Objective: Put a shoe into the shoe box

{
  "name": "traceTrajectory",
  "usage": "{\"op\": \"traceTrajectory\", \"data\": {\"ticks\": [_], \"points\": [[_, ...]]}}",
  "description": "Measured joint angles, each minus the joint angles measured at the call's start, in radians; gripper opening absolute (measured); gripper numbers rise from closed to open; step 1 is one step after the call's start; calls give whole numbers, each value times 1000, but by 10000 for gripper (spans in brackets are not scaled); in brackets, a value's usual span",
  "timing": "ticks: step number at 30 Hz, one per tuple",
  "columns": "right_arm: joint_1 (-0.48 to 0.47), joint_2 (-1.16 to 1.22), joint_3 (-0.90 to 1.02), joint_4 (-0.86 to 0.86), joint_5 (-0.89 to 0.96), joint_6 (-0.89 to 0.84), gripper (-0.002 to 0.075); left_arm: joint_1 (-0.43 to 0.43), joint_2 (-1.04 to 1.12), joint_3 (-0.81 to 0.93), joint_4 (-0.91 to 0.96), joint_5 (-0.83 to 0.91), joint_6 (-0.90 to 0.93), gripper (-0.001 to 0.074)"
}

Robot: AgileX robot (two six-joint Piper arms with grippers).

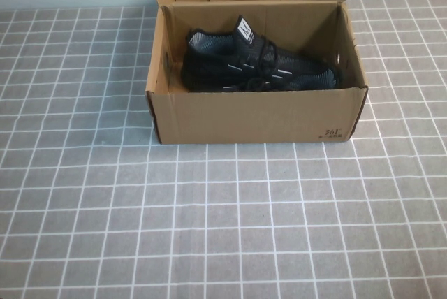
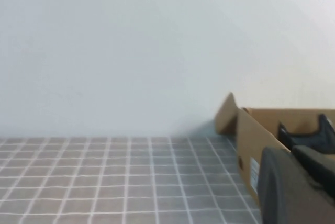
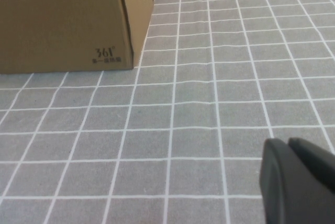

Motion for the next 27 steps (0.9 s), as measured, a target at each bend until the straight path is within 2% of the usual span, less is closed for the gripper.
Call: {"op": "traceTrajectory", "data": {"ticks": [5, 17, 27], "points": [[0, 0, 0, 0, 0, 0, -16, 65, -85, 0, 44, 137, -49, -1], [0, 0, 0, 0, 0, 0, -16, 65, -88, 2, 48, 551, -53, -1], [0, 0, 0, 0, 0, 0, -17, 65, -88, 1, 48, 575, -53, -1]]}}
